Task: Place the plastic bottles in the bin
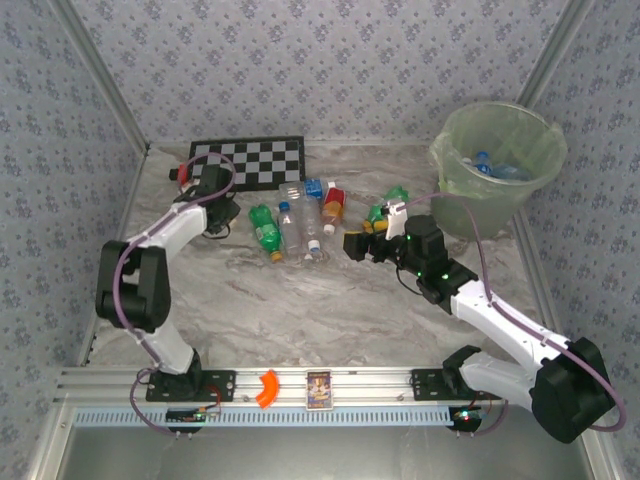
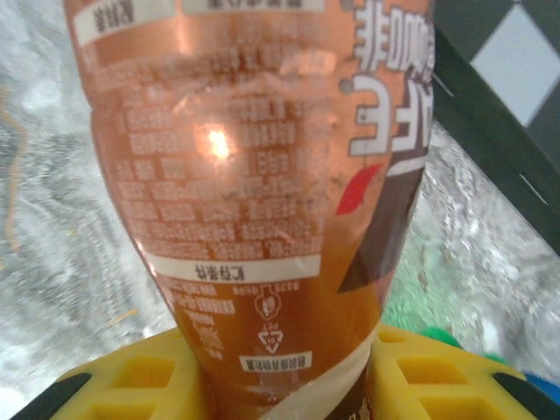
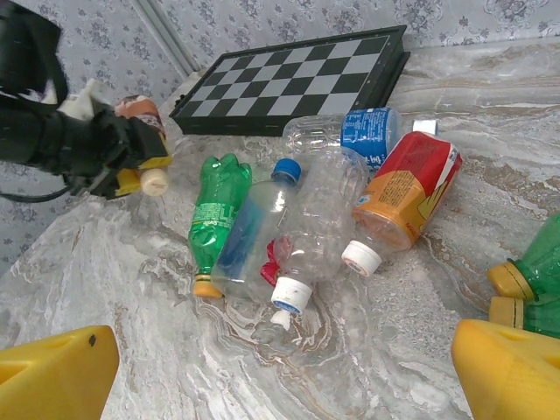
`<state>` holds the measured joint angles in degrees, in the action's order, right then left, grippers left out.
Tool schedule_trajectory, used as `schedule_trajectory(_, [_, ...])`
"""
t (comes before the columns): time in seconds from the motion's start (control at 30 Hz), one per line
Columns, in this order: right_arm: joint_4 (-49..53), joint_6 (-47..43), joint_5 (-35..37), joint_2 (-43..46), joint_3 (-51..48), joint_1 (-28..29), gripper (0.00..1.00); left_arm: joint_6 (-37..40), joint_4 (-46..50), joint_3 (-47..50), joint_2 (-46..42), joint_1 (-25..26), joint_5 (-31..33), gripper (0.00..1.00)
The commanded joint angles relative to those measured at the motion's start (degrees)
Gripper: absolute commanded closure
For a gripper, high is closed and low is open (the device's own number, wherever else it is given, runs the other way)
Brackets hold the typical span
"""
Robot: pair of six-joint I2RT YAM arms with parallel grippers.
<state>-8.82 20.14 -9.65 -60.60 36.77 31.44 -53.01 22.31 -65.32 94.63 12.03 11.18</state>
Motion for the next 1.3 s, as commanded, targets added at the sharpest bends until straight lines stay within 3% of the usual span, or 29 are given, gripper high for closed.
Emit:
schedule_trajectory(0.0, [-0.7, 1.2, 2.7, 0.9, -0.7, 0.5, 0.00, 6.8, 0.0, 2.4, -5.5, 1.7, -0.6, 0.62])
schedule_trajectory(0.27, [-1.2, 3.8, 4.8, 1.7, -0.7, 0.0, 0.00, 18.1, 0.8, 9.2, -21.4, 7.4, -0.3, 0.62])
schedule_trajectory(0.43, [-2.0, 5.6, -2.0, 1.3, 2.7, -0.7, 0.02, 25.2, 0.3, 12.9, -31.1, 12.9, -1.8, 0.61])
schedule_trajectory(0.7, [0.6, 12.2, -17.8, -6.2, 16.7, 0.5, 0.11, 33.8, 0.1, 17.4, -43.1, 23.1, -4.2, 0.62])
schedule_trajectory(0.77, [1.1, 13.0, -20.5, -8.5, 20.7, 1.8, 0.12, 34.8, 0.1, 17.5, -44.3, 26.3, -3.9, 0.61])
schedule_trajectory(0.97, [9.6, 10.9, -19.2, -16.1, 34.0, 6.9, 0.18, 36.6, 1.1, 16.7, -45.3, 32.3, -3.8, 0.61])
schedule_trajectory(1.27, [13.7, 12.7, -19.1, -24.2, 42.4, 10.0, 0.20, 38.0, 1.5, 16.8, -46.9, 36.3, -3.7, 0.61])
